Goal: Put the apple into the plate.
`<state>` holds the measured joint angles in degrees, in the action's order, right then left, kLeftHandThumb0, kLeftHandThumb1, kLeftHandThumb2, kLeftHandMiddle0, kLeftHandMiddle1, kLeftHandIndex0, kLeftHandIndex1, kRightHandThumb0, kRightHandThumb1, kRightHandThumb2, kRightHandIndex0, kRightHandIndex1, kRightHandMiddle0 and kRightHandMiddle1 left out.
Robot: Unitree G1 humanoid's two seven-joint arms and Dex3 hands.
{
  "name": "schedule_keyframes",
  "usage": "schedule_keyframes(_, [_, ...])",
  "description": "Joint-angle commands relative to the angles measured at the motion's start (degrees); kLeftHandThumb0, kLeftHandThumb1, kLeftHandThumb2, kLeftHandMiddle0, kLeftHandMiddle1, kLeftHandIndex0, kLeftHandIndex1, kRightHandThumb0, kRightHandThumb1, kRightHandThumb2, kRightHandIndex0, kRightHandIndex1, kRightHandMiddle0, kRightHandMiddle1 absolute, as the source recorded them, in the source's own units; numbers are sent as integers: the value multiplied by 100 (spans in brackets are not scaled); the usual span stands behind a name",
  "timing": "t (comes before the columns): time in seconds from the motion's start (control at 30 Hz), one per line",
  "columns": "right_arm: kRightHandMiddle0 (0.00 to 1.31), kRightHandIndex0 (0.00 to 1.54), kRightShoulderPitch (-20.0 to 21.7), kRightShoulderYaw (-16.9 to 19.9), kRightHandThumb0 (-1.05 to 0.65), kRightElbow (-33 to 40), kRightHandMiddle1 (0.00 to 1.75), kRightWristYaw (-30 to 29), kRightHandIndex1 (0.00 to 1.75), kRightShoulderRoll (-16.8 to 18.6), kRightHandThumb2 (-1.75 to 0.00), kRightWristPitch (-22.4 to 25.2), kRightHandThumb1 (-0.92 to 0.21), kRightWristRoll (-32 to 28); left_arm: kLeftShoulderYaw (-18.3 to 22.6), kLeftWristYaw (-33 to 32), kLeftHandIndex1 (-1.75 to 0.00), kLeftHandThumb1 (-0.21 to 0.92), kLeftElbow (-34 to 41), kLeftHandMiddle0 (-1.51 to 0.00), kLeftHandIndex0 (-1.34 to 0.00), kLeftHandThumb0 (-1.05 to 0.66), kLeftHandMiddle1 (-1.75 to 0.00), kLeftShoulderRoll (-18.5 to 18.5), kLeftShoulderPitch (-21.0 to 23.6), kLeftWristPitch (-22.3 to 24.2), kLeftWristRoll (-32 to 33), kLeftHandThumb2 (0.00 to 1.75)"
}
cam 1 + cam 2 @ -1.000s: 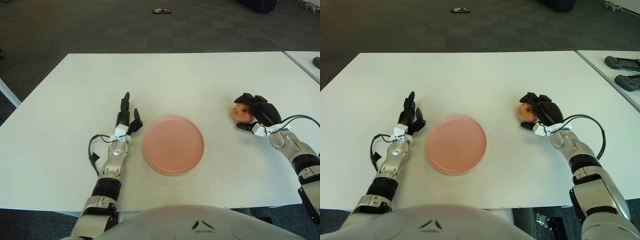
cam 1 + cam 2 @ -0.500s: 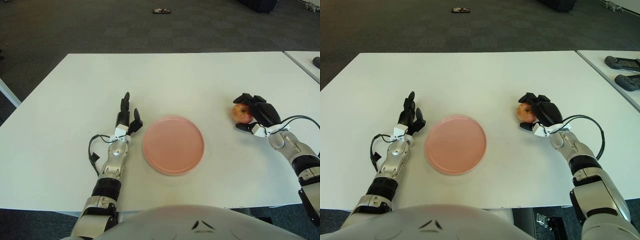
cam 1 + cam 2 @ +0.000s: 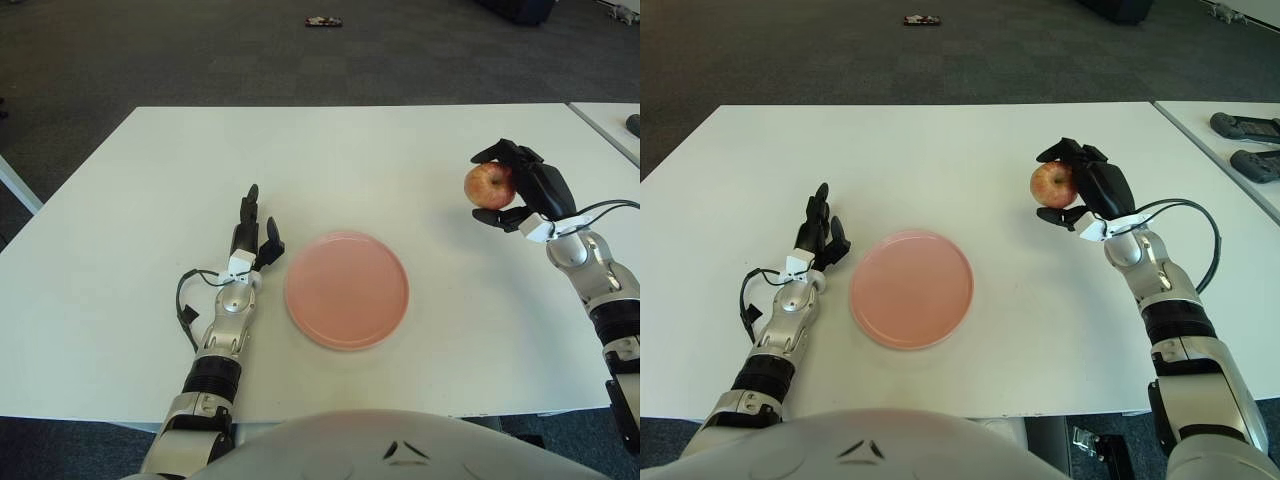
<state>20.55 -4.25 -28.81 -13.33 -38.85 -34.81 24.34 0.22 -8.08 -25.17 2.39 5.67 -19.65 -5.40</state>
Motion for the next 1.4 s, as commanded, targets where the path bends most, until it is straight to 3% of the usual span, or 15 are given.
schedule_keyframes(0.0, [100,124,151,260,8,295,175,103,175,57,-141,157,-23,-216,45,25,-32,92,-187,-11,0,-81,-1,20,-113,166,1,98])
schedule_keyframes(0.13, [102,125,175,398,7,671,175,109,175,172,-141,320,-23,-228,40,-4,-31,92,-214,-11,0,-82,-1,23,-99,139,-25,98])
schedule_keyframes(0.33, [104,126,70,577,5,1872,175,227,175,465,-141,854,-23,-224,57,-32,-31,92,-251,-11,0,-81,-1,16,-82,166,-43,98])
schedule_keyframes(0.6, [107,126,-86,529,1,2753,175,622,175,919,-141,1291,-24,-412,67,-47,-33,92,-344,-12,0,-82,-1,10,-49,95,-57,99])
schedule_keyframes(0.93, [111,129,-579,101,-1,3269,175,1246,175,1536,-144,990,-21,-918,68,-36,-33,92,-394,-12,0,-82,-1,-14,-8,7,-36,97])
schedule_keyframes(1.13, [113,130,-611,-121,0,3192,175,1465,175,1720,-148,555,-18,-898,66,8,-32,92,-431,-11,0,-82,0,-10,4,-47,-13,97])
schedule_keyframes(1.27, [110,129,-568,-416,-1,3719,175,1887,175,1744,-146,657,-19,-839,46,10,-30,92,-433,-10,0,-82,0,-7,-2,-94,-38,97])
schedule_keyframes(1.37, [105,127,-431,-573,-3,3633,175,2233,175,1705,-141,626,-23,-989,38,-2,-29,92,-430,-10,0,-81,0,-13,2,-89,-51,96])
